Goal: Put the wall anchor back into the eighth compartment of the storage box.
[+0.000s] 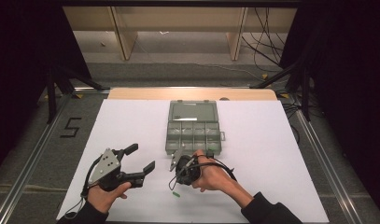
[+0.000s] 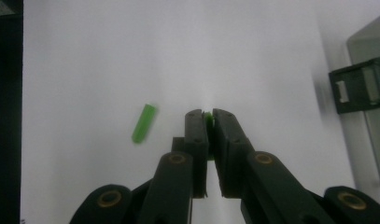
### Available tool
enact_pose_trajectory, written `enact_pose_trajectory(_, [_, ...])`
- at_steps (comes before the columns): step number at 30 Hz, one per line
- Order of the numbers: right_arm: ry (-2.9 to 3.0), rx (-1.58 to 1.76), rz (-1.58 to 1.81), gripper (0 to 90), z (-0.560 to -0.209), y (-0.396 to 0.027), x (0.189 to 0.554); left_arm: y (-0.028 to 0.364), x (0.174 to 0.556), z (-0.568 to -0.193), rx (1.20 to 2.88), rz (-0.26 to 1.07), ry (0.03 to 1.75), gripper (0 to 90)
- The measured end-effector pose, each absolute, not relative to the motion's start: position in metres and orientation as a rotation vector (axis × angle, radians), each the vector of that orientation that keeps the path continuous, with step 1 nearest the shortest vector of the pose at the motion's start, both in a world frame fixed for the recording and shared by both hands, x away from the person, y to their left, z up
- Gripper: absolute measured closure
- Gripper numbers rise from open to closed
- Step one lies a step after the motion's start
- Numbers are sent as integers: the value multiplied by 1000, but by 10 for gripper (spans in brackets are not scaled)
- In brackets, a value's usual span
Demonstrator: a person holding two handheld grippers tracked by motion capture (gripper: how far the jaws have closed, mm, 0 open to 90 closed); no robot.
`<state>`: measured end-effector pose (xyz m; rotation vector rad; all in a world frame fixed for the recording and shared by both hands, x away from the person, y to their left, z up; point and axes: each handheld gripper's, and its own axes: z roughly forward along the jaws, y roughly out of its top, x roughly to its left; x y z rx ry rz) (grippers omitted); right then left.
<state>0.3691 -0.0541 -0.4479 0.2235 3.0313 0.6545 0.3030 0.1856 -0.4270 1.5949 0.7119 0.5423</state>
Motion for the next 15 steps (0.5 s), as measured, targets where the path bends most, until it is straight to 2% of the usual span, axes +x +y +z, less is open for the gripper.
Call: enact_pose_trajectory(15, [2989,286,706,849,-422,-80,384,186,303,-427,1597,544,713,160])
